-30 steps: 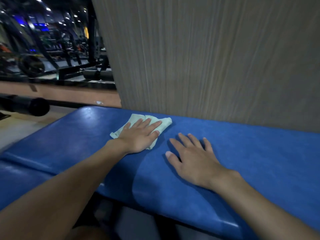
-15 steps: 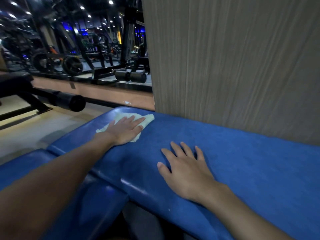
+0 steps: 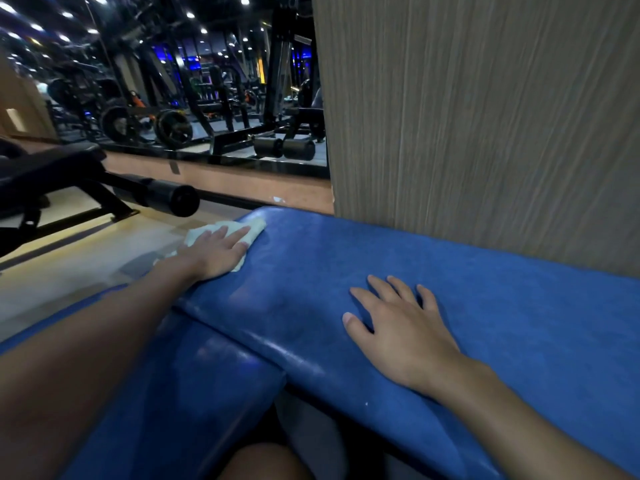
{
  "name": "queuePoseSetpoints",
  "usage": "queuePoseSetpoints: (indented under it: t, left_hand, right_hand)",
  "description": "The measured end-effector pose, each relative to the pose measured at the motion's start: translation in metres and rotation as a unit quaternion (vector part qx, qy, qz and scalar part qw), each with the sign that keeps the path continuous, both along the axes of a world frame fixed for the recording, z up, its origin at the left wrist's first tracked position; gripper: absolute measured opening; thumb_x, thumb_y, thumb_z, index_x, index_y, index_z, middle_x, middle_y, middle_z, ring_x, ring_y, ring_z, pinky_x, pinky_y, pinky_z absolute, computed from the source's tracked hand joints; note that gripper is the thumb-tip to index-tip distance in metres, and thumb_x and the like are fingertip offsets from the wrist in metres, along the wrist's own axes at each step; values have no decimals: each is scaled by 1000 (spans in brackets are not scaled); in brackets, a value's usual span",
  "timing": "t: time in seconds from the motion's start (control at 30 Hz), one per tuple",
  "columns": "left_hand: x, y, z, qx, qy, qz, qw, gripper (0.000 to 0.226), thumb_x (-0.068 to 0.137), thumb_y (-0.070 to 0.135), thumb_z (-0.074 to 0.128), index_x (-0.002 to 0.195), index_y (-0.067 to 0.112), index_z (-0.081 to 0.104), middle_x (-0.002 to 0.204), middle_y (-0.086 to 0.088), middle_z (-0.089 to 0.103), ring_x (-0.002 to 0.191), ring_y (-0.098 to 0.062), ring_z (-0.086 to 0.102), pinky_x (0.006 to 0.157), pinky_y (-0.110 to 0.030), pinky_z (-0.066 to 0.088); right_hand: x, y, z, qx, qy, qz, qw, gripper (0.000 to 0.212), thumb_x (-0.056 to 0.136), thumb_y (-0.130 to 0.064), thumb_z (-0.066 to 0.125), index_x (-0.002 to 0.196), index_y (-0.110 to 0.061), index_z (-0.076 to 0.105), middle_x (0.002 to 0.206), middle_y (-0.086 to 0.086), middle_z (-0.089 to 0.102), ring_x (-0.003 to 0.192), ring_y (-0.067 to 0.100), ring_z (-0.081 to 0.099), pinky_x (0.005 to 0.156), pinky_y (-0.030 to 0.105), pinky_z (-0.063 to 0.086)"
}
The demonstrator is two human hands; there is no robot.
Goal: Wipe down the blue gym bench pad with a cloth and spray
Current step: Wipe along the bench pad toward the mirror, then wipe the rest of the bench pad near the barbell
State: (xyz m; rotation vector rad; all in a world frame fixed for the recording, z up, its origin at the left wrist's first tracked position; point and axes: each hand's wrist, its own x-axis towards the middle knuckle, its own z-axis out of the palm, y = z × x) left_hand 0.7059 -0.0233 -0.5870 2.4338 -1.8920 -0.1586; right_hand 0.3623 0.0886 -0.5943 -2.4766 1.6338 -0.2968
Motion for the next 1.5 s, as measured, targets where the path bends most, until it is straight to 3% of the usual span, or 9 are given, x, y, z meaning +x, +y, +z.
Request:
queuePoseSetpoints:
  t: [0.13,0.4,0.57,0.7,0.9,1.03,1.17,1.37,1.5]
  left_hand:
    - [-21,31,-1,11,-4,-7,1000,53,99,60,12,151,57,3,167,7,1,153,-25,2,116,-63,2]
    - [-80,70,0,23,-6,-37,999,53,98,60,10,149,59,-1,167,10,-1,153,-23,-1,118,-60,-2]
    - [-128,91,3,31,-5,-55,998,52,100,59,11,150,58,-2,167,11,-4,153,-20,-4,119,-58,-4]
    - [-169,106,4,40,-2,-76,996,51,100,58,10,149,58,-4,166,11,-6,153,-19,-7,119,-56,-6]
    - [-239,125,2,35,6,-123,992,50,101,57,10,149,59,-4,167,11,-6,153,-20,-8,119,-56,-7]
    - [-291,144,-3,28,0,-181,983,51,101,56,9,149,58,-6,167,9,-9,153,-21,-10,118,-59,-7]
    - [-339,163,-2,25,4,-245,969,52,101,55,9,151,54,-5,167,6,-8,153,-24,-12,117,-59,-7]
    - [-304,162,30,-107,105,-261,954,50,105,43,23,155,39,23,165,8,14,153,-12,2,121,-56,-1]
    - [-231,147,23,-129,78,-183,971,55,96,45,25,148,34,40,161,6,29,150,-16,17,119,-58,12]
  right_hand:
    - [-10,9,8,-1,-4,3,1000,52,101,-53,29,148,-34,37,163,-7,21,151,16,9,120,52,-4]
    - [-97,49,8,31,54,-94,994,63,95,-66,15,153,-41,19,166,-12,6,152,19,1,118,58,1]
    - [-96,48,8,30,21,-78,996,59,97,-63,23,151,-38,29,165,-7,11,152,22,4,115,64,2]
    - [-125,53,14,19,-17,-60,998,51,99,-57,34,146,-37,40,162,-11,23,151,15,13,119,56,3]
    - [-169,76,10,33,3,-86,996,52,101,-55,28,150,-36,33,164,-9,17,152,16,9,120,53,3]
    - [-182,82,14,6,-109,-74,991,39,102,-35,41,135,-19,55,140,1,53,137,24,42,116,44,25]
    - [-188,88,21,9,-174,-122,977,45,103,-28,46,145,-11,45,145,11,50,135,26,44,109,31,32]
    - [-147,81,32,-52,-184,-131,973,50,102,-26,43,149,-11,37,151,9,42,140,25,36,114,37,28]
    - [-91,69,34,-57,-130,-76,987,40,101,-32,44,136,-13,51,142,5,51,133,24,41,108,36,30]
